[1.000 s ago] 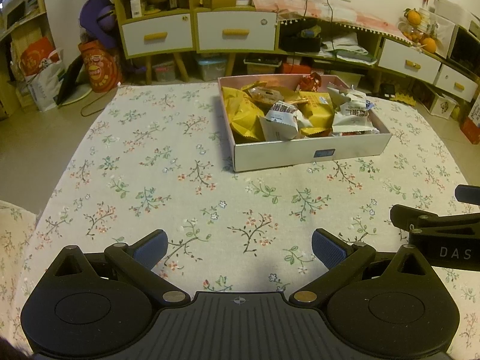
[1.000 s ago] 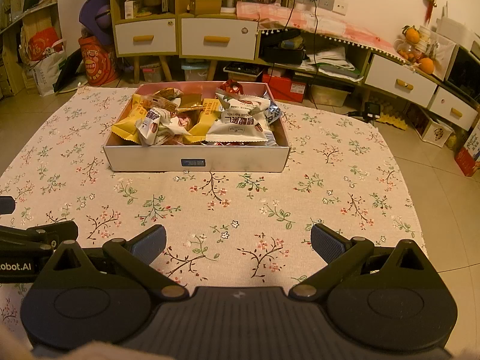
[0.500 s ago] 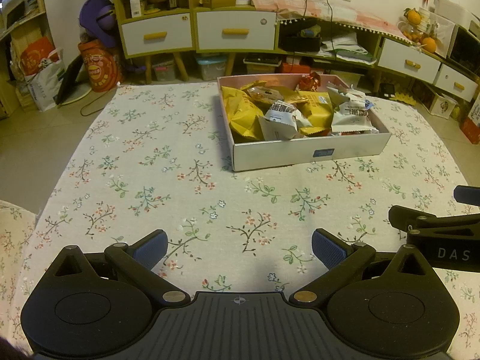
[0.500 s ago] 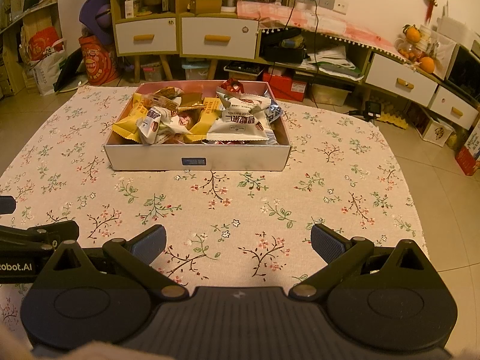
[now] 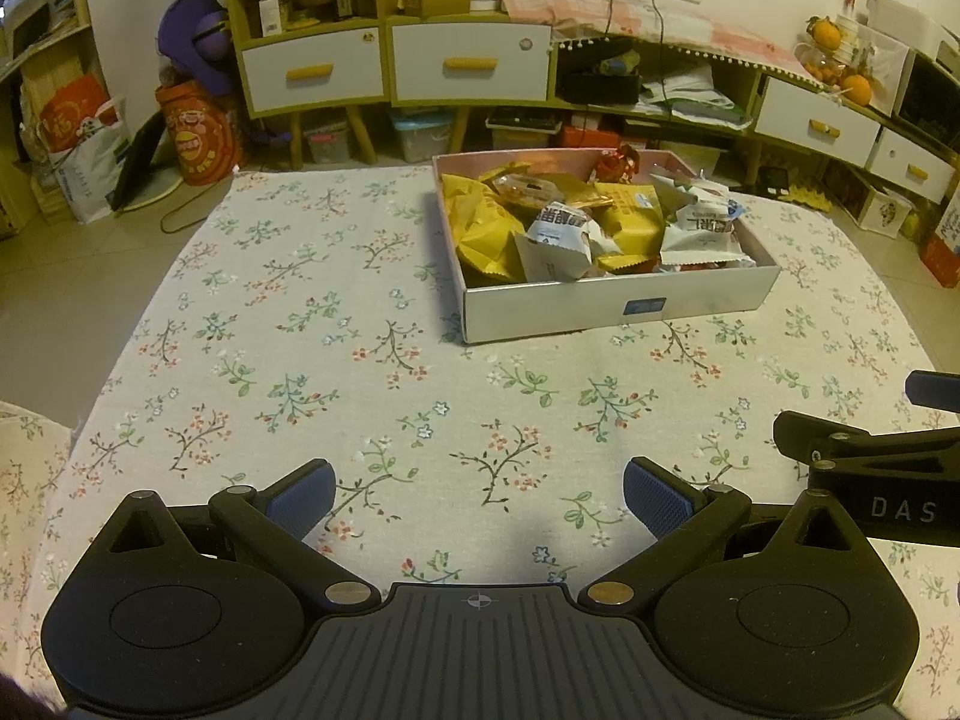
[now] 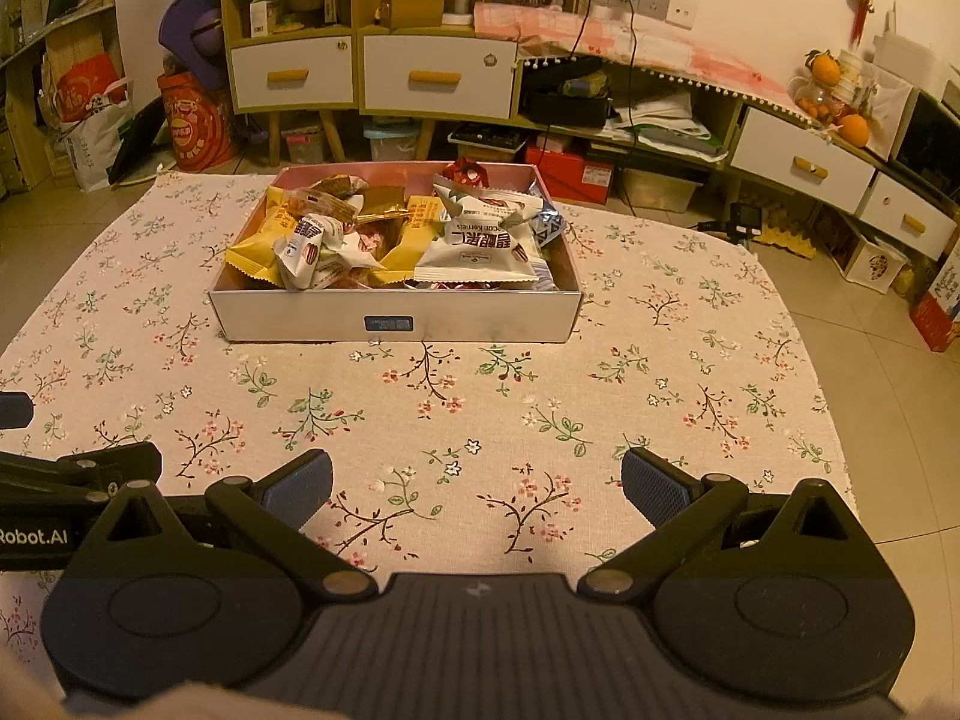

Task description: Organize snacks

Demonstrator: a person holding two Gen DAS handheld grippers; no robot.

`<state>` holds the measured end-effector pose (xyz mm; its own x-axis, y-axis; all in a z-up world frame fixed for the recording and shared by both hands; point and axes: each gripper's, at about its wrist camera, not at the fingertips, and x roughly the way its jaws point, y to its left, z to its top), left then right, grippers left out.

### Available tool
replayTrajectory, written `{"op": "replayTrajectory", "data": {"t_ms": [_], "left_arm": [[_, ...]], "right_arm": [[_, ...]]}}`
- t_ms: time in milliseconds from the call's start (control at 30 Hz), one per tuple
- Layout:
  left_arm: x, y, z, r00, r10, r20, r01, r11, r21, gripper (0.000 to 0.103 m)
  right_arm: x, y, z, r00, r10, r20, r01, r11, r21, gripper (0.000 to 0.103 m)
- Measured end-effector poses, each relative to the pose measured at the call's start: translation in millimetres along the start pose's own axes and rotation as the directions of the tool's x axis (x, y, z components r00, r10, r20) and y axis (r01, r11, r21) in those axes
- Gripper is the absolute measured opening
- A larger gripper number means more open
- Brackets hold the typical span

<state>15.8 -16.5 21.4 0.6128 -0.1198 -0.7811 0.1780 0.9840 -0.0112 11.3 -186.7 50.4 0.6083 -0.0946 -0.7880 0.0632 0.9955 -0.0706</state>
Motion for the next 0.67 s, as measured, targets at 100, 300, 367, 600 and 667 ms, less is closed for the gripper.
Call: {"op": "replayTrajectory", "data": {"t_ms": [100, 300, 367, 600, 667], "left_arm": [[0.2, 0.3, 0.4, 1.0, 0.001, 0.001, -0.001, 1.0, -0.001, 0.103], [-0.8, 0.0, 0.4, 1.0, 0.003, 0.005, -0.003, 1.0, -0.005, 0.103], [-1.1, -0.1, 1.1, 1.0, 0.005, 0.009, -0.005, 1.0, -0.005, 0.103], [-1.6, -0.6, 1.2, 1.0, 0.02, 0.015, -0.019, 1.0, -0.003, 0.103], [-1.6, -0.5, 1.4, 1.0, 0.015, 0.012, -0.015, 1.0, -0.002, 0.103]], "right_arm": [[0.0, 0.1, -0.2, 1.0, -0.001, 0.001, 0.001, 1.0, 0.0, 0.103], [-1.1, 0.6, -0.9, 1.0, -0.002, 0.006, 0.002, 1.0, 0.004, 0.103], [-1.6, 0.9, -0.6, 1.0, -0.003, 0.008, 0.003, 1.0, 0.004, 0.103], [-1.6, 1.2, -0.4, 1.0, -0.003, 0.008, 0.003, 1.0, 0.005, 0.103], [-1.6, 1.1, -0.5, 1.0, -0.003, 0.008, 0.003, 1.0, 0.005, 0.103]]}}
